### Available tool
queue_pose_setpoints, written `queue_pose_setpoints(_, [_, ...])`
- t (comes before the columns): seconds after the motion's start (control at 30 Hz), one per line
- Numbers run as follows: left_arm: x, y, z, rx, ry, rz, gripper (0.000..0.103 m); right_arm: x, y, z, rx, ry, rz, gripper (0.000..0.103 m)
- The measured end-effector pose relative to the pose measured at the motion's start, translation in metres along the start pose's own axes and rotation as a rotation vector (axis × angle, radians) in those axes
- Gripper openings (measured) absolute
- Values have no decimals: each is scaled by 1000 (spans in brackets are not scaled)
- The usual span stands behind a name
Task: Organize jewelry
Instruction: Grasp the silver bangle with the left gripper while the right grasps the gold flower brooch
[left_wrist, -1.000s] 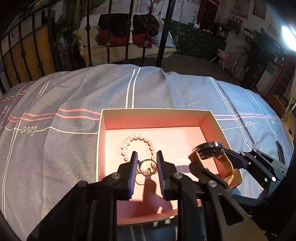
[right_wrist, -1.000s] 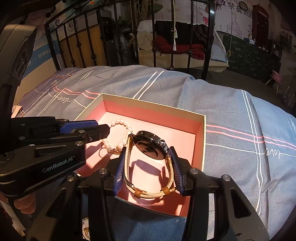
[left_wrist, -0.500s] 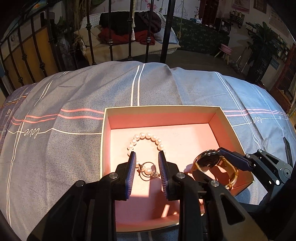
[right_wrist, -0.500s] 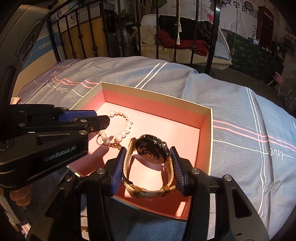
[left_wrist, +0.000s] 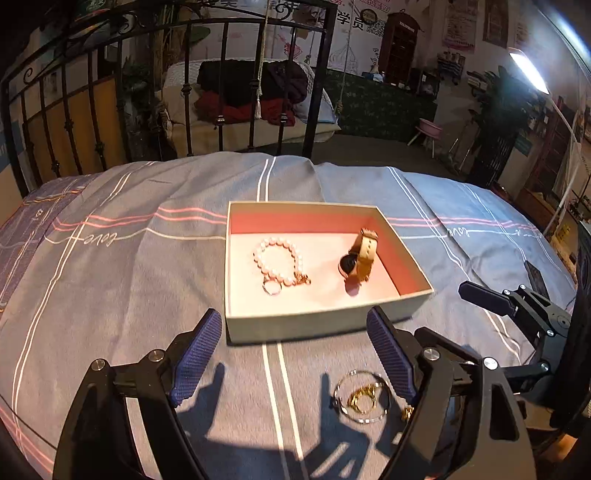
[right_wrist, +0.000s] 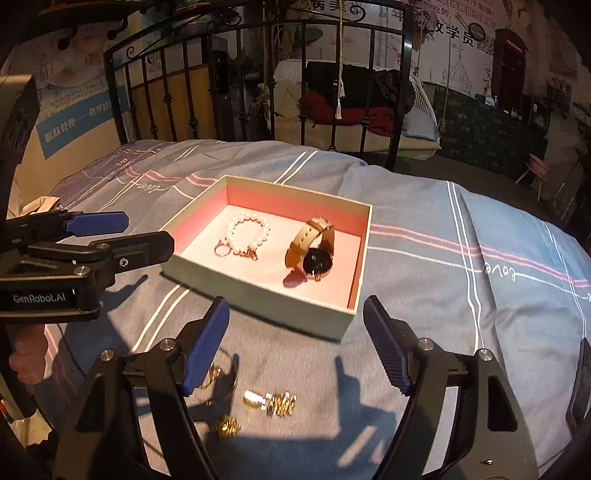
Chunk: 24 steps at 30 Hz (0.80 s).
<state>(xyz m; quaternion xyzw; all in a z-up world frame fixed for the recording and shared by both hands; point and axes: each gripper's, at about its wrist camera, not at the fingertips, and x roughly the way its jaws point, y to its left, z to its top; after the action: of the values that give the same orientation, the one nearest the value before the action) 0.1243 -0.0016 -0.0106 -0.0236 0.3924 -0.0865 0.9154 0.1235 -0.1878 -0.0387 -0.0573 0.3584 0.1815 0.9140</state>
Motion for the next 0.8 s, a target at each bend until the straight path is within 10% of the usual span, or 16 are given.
queue_pose_setpoints(0.3, [18,-24,-49,21,106,-69,79,-11,13,-67,25,95,10,75])
queue_pose_setpoints(0.8, [53,-55,-53,154,170,-10,67,-4,20,-71,22,70,44,75])
